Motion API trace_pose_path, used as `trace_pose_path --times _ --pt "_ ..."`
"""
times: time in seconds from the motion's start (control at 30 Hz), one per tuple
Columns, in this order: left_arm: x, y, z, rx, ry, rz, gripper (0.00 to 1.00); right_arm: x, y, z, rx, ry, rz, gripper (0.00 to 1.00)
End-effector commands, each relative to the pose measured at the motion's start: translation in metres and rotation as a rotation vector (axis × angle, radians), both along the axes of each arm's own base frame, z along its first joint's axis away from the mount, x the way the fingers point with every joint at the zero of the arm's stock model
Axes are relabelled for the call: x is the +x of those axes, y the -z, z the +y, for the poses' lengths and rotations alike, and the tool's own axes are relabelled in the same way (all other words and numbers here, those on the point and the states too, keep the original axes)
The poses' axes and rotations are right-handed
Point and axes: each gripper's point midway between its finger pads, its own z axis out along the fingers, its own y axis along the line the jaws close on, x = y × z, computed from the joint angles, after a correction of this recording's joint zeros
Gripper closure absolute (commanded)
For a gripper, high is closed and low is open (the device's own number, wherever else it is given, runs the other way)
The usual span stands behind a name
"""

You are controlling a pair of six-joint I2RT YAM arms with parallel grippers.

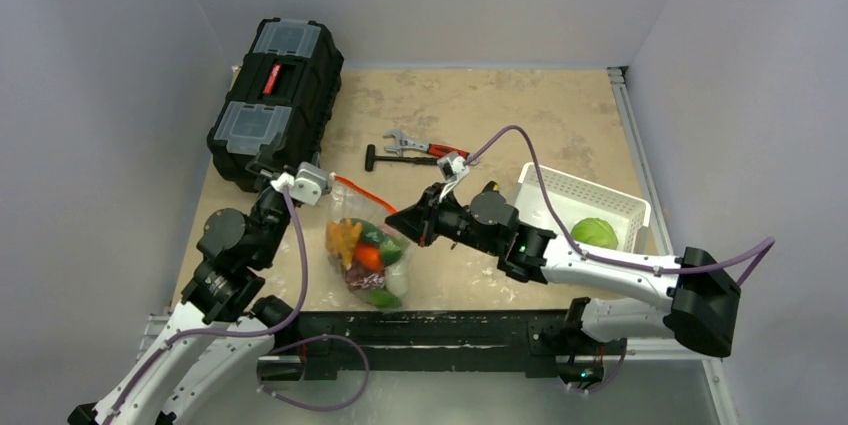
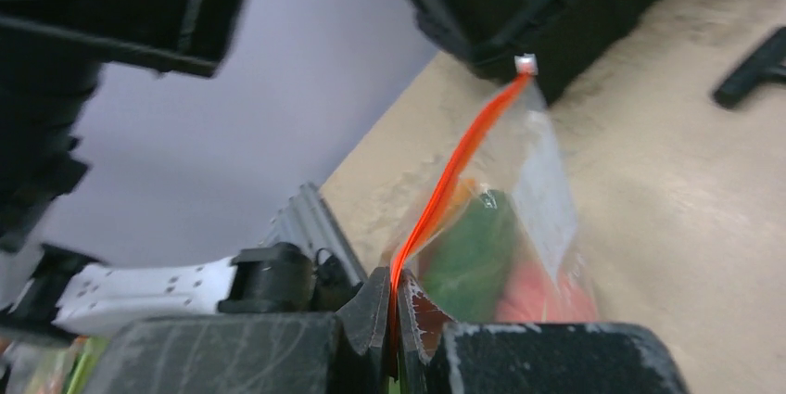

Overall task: Place the food in the zip-top bag and seal the zipper
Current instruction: Place the zipper food storage bag at the center of the board.

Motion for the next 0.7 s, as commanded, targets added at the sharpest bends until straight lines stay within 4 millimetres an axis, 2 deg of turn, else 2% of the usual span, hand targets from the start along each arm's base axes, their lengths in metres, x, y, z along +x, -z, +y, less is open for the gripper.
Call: trace_pose_path --times 0.0,0.1,0.2,0.4,0.53,0.67 --pt "0.0 -0.011 -0.002 -0.058 0.01 -0.014 0.32 0.032 0.035 -0.03 -0.061 0.178 0.095 1.0" --pt "0.002 -0.008 -0.006 -0.053 0.026 0.007 0.31 0.05 0.057 -0.059 -0.135 0.287 0.1 1.0" --pt "0.001 -0.004 -0.012 -0.036 0.056 0.042 0.21 0.067 0.082 -0.086 -0.236 0.392 0.107 1.0" --pt "0.002 -0.001 -0.015 -0.031 0.068 0.059 0.19 0.099 0.133 -0.136 -0.502 0.581 0.089 1.0" --pt "0.003 0.001 -0.016 -0.028 0.069 0.064 0.19 0.113 0.154 -0.145 -0.671 0.619 0.046 1.0" --pt "0.004 0.003 -0.018 -0.025 0.076 0.076 0.19 0.12 0.165 -0.139 -0.745 0.609 0.052 0.9"
